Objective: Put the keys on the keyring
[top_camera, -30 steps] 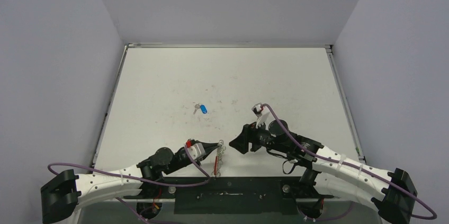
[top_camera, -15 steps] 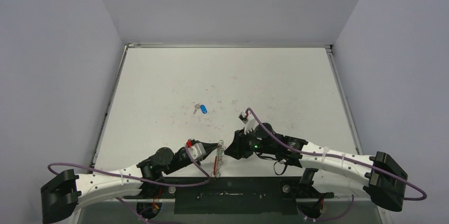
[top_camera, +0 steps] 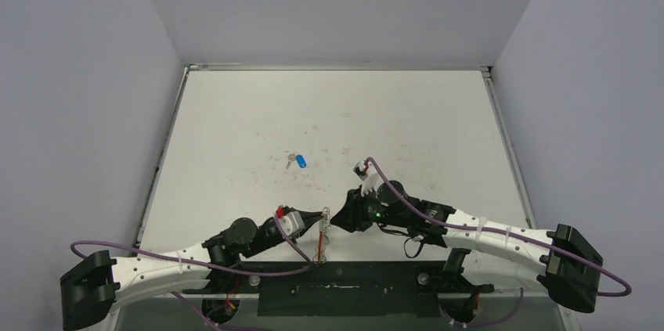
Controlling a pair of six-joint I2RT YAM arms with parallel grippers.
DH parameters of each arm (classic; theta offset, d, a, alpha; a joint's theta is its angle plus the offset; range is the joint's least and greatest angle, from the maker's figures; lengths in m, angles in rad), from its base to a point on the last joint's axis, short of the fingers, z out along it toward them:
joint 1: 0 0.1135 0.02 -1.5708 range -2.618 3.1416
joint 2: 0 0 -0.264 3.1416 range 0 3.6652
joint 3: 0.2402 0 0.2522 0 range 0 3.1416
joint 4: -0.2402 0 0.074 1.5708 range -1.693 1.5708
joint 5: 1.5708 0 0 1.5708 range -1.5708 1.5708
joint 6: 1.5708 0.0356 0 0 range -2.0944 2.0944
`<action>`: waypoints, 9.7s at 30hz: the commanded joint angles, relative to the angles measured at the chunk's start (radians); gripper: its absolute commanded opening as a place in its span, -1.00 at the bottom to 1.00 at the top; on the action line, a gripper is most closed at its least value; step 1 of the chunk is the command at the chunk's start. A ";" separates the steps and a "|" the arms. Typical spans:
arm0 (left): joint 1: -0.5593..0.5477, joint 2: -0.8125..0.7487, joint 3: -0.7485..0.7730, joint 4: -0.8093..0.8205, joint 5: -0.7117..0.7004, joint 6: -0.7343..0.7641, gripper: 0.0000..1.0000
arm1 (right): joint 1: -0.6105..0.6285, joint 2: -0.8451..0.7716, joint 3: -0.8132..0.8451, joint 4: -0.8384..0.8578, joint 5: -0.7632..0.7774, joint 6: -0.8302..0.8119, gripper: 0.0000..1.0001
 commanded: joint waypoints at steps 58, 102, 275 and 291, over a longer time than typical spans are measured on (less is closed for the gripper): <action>-0.007 -0.059 -0.043 0.089 0.070 0.005 -1.00 | -0.018 -0.005 -0.002 0.129 -0.078 -0.237 -0.09; -0.007 -0.140 -0.039 0.040 0.047 -0.013 -1.00 | -0.166 0.035 -0.060 0.389 -0.350 -0.313 -0.74; 0.187 0.522 0.542 -0.818 0.089 -0.859 -1.00 | -0.293 0.233 -0.056 0.121 -0.340 -0.375 -1.00; 0.255 0.727 0.829 -1.085 0.017 -0.588 -1.00 | -0.249 0.208 -0.166 0.189 -0.317 -0.256 -0.94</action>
